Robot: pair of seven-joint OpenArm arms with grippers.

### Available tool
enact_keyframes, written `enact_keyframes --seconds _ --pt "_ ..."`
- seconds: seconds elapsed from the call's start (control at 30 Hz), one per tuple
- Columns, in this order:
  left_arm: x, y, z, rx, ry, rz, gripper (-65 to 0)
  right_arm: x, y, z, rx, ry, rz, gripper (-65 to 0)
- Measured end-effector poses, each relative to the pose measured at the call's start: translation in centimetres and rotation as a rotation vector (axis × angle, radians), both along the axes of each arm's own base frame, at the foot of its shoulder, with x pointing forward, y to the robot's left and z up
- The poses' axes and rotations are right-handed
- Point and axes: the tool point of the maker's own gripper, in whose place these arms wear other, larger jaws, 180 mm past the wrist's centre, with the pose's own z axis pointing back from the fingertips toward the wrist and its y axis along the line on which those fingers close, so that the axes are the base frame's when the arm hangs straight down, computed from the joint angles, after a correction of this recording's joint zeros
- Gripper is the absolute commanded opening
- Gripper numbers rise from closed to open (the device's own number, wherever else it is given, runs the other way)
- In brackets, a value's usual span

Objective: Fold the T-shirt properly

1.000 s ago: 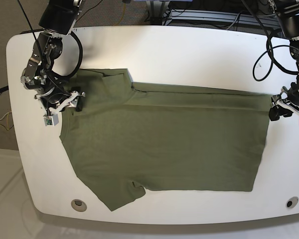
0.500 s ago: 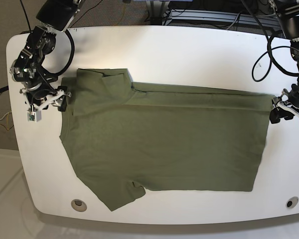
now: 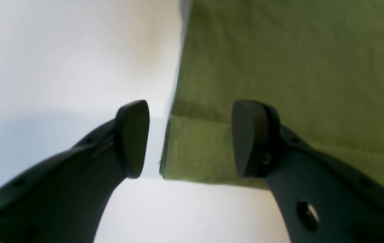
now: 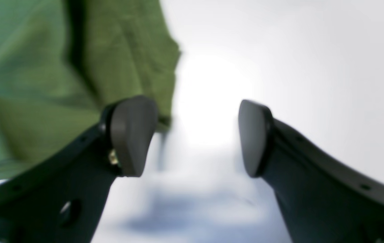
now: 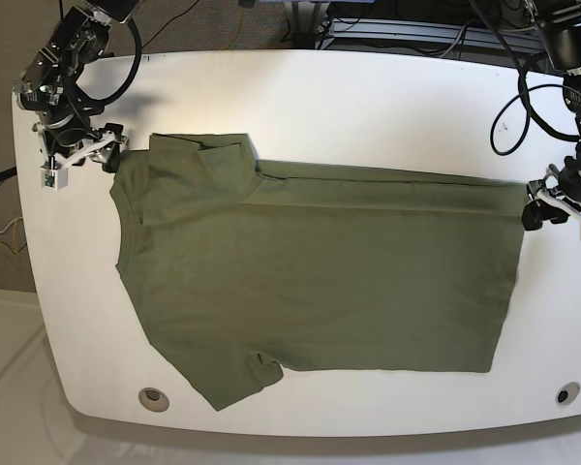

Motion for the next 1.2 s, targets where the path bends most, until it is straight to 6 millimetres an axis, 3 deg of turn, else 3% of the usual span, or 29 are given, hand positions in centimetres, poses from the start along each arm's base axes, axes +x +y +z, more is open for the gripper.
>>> enact_keyframes --seconds 0.17,0.47,0.77,1.0,1.2 --pt "-1.0 -0.1 0.2 0.016 -0.003 -0.014 -30.0 0.4 0.4 1.4 0.004 -0.040 0.004 -24.3" --pt "-1.3 0.1 0.3 0.022 0.001 -0.012 -29.4 -1.9 1.0 0.3 0.069 0.034 0.000 -24.1" --pt "-1.2 0.6 0.5 0.019 -0.007 0.001 -29.1 -1.7 2.1 0.6 0.159 -0.019 0.008 -23.9" --pt "-1.7 0.7 0.2 0.019 0.006 0.006 -28.5 -2.8 2.2 -1.0 0.185 0.026 -0.006 -23.2" --pt "-1.6 0.1 0.3 0.019 0.002 -0.011 -28.3 -2.2 3.3 -2.3 0.224 0.028 -0.009 -22.6"
